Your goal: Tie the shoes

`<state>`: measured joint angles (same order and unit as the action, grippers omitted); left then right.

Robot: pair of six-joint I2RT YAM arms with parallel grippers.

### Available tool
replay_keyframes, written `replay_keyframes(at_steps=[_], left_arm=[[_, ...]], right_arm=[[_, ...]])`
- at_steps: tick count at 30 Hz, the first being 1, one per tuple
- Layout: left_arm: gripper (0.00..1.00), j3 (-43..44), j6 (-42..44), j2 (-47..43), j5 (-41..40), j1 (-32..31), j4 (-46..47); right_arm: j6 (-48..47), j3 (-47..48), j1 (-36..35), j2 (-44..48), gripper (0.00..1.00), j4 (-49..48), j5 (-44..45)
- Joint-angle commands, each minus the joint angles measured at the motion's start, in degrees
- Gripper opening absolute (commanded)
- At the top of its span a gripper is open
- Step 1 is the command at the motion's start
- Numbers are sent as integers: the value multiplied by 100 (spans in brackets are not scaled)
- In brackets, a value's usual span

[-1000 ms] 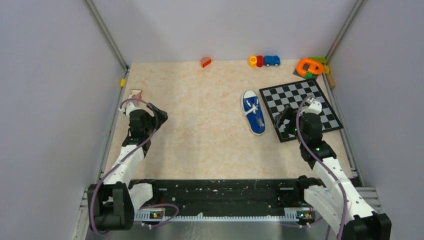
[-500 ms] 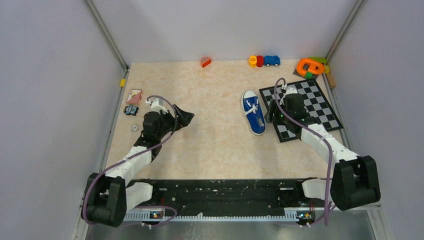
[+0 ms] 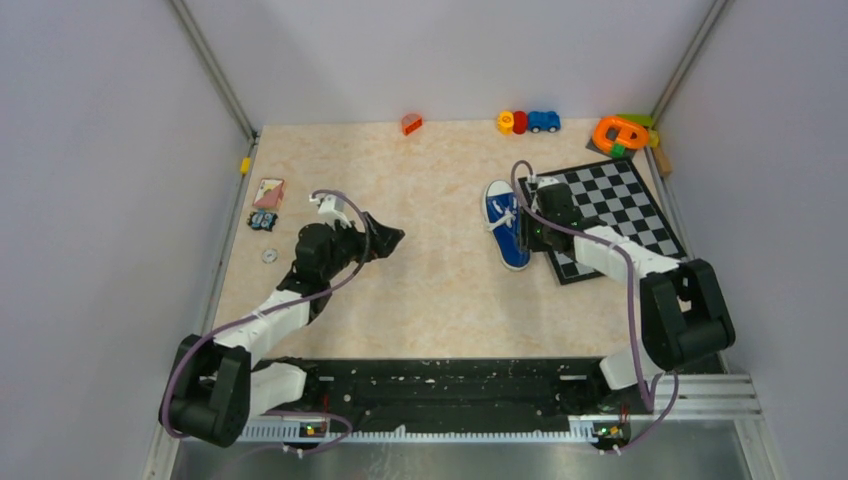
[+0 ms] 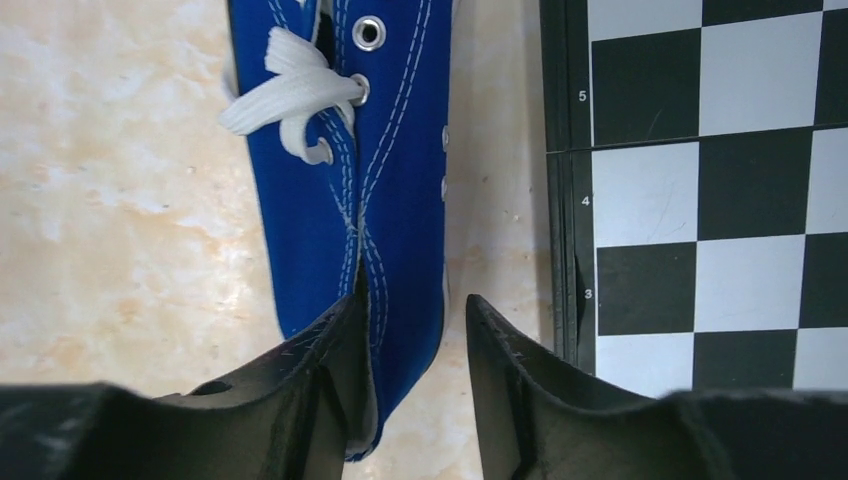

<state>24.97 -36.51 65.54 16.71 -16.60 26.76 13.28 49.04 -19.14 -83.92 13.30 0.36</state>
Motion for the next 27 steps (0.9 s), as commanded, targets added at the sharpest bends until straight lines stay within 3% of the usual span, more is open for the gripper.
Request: replay_keyframes(at_steps=[1,3,5,6,9,12,16,19,27], left_arm=[[93,92,185,-21,51,-52,404],[93,-3,153,-64,-33,-70,505],[93,-283,86,-76,-71,-78,1087],[93,-454,68,-92,-68,-80,1450],[94,-790,197,-201,-68,-87,2137],[94,-861,315,-371,-133,-89,2112],[94,-962,206,-404,-142,-89,2442],[95,-1223,160,-348,-33,-96,3190],[90,-1480,236,-102,530,-287,4482]], right_arm=[[-125,486,-233,-395,36,126,778],[-143,596,-287,-540,25,121,822],[-228,720,-423,-565,4,110,746],[-250,762,-546,-493,0,90,798],[-473,703,-1033,39,0,-159,1332],[-636,717,-1419,618,0,-242,1678],[-869,900,-1648,1356,0,-340,1196],[-1068,1110,-1871,1742,0,-389,988],[-712,1968,-1892,1935,0,67,426]])
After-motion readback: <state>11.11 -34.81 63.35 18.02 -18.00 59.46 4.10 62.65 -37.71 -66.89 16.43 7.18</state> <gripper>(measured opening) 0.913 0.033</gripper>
